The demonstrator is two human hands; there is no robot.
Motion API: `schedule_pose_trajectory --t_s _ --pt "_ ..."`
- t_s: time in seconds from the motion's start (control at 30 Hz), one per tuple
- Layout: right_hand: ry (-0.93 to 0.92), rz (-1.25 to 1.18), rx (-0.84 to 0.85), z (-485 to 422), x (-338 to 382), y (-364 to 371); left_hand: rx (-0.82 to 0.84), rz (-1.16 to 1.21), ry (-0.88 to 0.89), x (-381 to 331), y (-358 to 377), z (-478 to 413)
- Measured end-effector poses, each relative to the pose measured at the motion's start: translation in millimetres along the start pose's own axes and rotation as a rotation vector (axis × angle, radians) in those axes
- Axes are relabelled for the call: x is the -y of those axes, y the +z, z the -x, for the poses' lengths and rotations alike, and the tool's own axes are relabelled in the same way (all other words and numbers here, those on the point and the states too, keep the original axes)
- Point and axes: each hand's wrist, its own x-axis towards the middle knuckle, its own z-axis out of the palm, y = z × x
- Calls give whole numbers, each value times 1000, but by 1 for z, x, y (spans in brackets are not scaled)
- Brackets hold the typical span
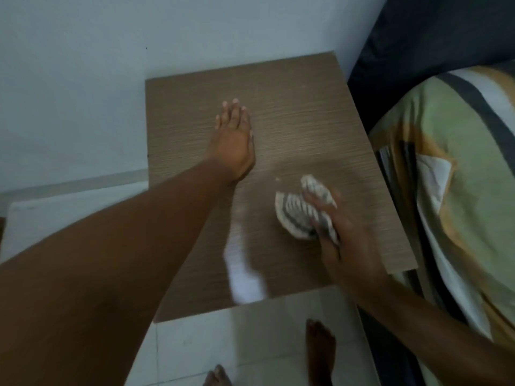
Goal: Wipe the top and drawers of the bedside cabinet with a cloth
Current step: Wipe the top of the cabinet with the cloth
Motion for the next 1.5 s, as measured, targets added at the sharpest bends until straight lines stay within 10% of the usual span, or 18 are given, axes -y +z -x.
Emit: schedule_pose_trajectory --t_s 0.3,0.5,1.5 --pt "-31 214 -155 -249 -24 7 -7 -14 -32 32 -6 -27" --pt "-3 548 175 -340 -35 41 25 -61 -43 43 -7 -35" --pt "-197 526 241 -63 -35 61 42 -78 18 44 1 44"
